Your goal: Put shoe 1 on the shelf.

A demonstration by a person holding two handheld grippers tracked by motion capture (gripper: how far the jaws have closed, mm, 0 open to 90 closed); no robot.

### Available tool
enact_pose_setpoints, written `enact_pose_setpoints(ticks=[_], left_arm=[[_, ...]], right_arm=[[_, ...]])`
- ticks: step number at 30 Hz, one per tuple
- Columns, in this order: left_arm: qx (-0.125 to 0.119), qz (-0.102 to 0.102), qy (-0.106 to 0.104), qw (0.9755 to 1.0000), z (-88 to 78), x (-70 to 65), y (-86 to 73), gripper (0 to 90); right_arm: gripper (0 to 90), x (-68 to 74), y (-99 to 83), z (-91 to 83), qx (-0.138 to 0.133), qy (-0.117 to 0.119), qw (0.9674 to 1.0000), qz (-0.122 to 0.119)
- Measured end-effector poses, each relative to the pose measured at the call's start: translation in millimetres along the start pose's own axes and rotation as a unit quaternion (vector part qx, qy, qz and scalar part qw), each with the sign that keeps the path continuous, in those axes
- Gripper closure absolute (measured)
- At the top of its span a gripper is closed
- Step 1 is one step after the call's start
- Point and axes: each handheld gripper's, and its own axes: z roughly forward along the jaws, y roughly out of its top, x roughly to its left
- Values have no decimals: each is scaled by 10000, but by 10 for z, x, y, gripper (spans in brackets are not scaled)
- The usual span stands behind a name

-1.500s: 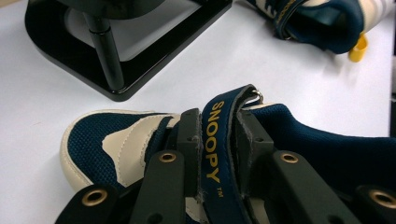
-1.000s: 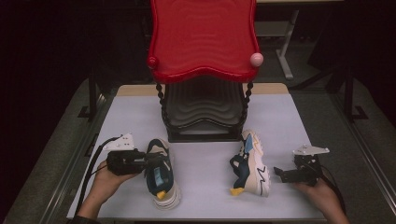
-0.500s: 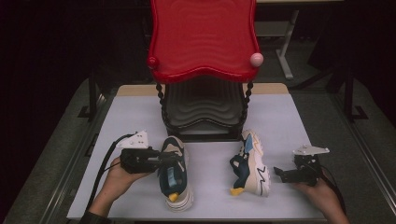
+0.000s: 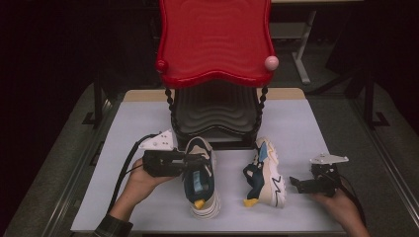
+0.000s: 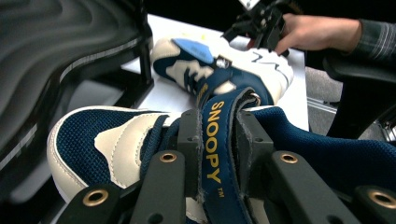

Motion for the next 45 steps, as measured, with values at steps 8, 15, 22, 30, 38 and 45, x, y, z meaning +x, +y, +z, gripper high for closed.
enact_pose_setpoints(ticks=[8, 15, 22, 30, 38, 45], left_arm=[[-161, 171, -48, 9997, 40, 2, 271, 739], [-325, 239, -106, 9991, 25, 7, 484, 740], [-532, 328, -176, 9979, -46, -19, 697, 741], [-745, 521, -189, 9957, -192, -46, 1005, 741], [-990, 725, -227, 9922, -334, -99, 1299, 743], [-1116, 955, -206, 9889, -472, -151, 1567, 744]], right_arm=[[0, -1, 0, 0, 1, 4, 10000, 2], [0, -1, 0, -1, 3, 5, 10000, 0], [0, -1, 0, -1, -1, 11, 10000, -1], [0, 0, 0, -2, -2, 7, 10000, 3], [0, 1, 0, -2, -5, 5, 10000, 3], [0, 0, 0, -1, -4, -2, 10000, 2]])
